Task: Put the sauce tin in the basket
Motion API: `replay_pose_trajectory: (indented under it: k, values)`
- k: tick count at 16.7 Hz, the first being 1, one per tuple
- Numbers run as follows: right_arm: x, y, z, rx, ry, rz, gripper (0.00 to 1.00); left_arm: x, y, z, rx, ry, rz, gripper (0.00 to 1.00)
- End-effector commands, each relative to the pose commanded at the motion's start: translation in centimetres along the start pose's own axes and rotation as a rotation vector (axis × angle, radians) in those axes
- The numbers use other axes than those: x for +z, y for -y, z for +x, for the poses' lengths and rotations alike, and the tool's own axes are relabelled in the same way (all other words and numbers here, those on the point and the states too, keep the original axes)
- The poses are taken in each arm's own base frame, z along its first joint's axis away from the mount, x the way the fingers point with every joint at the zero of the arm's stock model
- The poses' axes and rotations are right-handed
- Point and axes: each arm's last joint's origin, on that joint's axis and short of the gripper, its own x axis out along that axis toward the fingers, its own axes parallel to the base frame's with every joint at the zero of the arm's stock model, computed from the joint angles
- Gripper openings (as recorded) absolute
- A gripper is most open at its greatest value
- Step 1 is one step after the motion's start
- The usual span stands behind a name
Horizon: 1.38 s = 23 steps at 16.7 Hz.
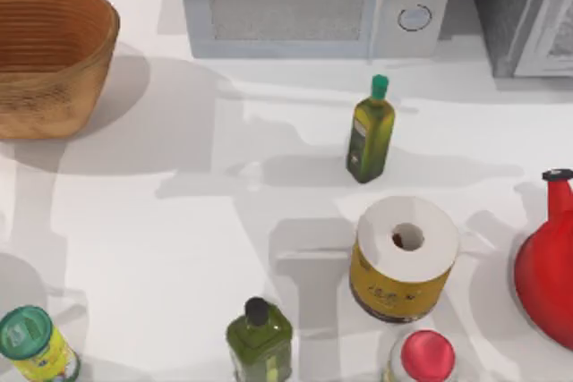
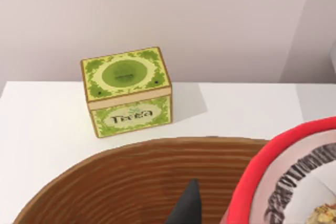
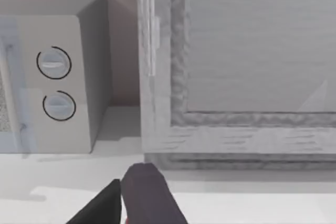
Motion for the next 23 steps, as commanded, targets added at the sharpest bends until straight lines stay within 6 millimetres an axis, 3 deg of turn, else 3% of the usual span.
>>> replay_pose_trajectory:
  k: [4, 14, 18, 23]
  values:
    - [0.0, 0.0, 0.0, 0.0, 0.0, 0.0, 1.0, -0.1, 0.1, 0.7, -0.004, -0.002, 0.005, 0.0]
    - [0.0, 0.0, 0.0, 0.0, 0.0, 0.0, 1.0, -1.7, 0.0, 6.0, -0.001, 0.001, 0.001, 0.0]
    - [0.0, 0.0, 0.0, 0.0, 0.0, 0.0, 1.0, -1.8, 0.0, 6.2, 0.0, 0.0, 0.0, 0.0]
    - [0.0, 0.0, 0.0, 0.0, 0.0, 0.0, 1.0, -1.8, 0.0, 6.2, 0.0, 0.0, 0.0, 0.38]
